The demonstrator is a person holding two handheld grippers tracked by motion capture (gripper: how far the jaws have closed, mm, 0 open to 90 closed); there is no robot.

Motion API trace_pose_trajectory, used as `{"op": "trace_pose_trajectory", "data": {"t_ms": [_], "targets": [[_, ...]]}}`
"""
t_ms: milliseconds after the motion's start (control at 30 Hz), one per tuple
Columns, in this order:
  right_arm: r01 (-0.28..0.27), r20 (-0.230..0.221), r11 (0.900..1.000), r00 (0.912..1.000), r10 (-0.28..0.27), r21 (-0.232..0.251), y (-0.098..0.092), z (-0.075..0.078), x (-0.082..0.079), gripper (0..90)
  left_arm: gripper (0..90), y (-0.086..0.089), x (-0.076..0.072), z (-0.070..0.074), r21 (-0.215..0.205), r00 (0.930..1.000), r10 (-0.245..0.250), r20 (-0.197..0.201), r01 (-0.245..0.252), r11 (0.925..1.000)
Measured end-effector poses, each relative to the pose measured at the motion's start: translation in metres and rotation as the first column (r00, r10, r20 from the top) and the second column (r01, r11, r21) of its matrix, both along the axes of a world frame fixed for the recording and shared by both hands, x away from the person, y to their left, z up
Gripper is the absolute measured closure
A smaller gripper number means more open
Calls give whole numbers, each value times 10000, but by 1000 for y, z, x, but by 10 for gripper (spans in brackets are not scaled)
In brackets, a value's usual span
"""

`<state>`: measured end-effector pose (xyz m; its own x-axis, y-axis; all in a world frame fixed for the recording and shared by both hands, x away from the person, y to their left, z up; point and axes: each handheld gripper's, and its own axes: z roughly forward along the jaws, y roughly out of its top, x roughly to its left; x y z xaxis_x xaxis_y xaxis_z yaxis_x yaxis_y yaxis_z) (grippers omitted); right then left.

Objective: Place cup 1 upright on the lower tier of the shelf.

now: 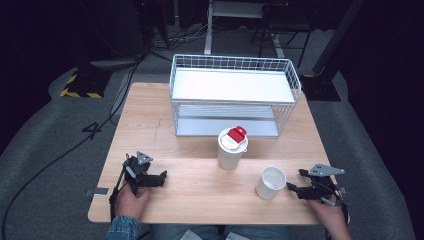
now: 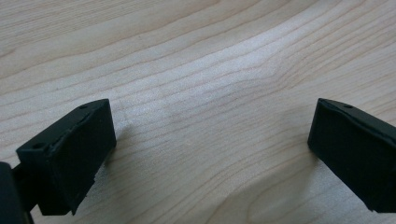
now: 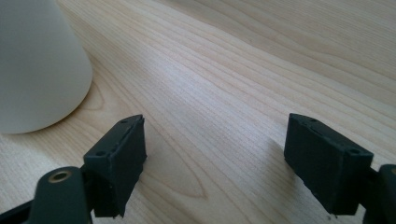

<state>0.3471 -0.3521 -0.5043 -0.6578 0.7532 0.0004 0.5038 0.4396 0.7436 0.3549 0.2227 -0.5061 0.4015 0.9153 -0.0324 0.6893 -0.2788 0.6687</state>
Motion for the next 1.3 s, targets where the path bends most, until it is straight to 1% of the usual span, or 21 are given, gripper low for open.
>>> {"op": "trace_pose_trajectory", "data": {"t_ms": [833,967,1100,1233,1300], "targets": [[19,-8,10000,10000,-19,-8,0,0,0,215,14,0,0,0,-9,10000,11,0,-11,10000],[115,-43,9999,9999,-115,-60,1,0,0,177,14,0,0,0,-7,10000,-5,-22,5,10000],[139,-95,9999,9999,-139,-55,1,0,1,164,14,0,0,0,9,10000,-7,-24,7,10000],[92,-182,9999,9998,-90,123,-1,0,1,160,14,0,0,0,-4,10000,-11,-26,11,10000],[0,-20,9997,10000,1,264,-2,4,-2,160,14,0,0,0,-5,10000,-7,-30,7,10000]]}}
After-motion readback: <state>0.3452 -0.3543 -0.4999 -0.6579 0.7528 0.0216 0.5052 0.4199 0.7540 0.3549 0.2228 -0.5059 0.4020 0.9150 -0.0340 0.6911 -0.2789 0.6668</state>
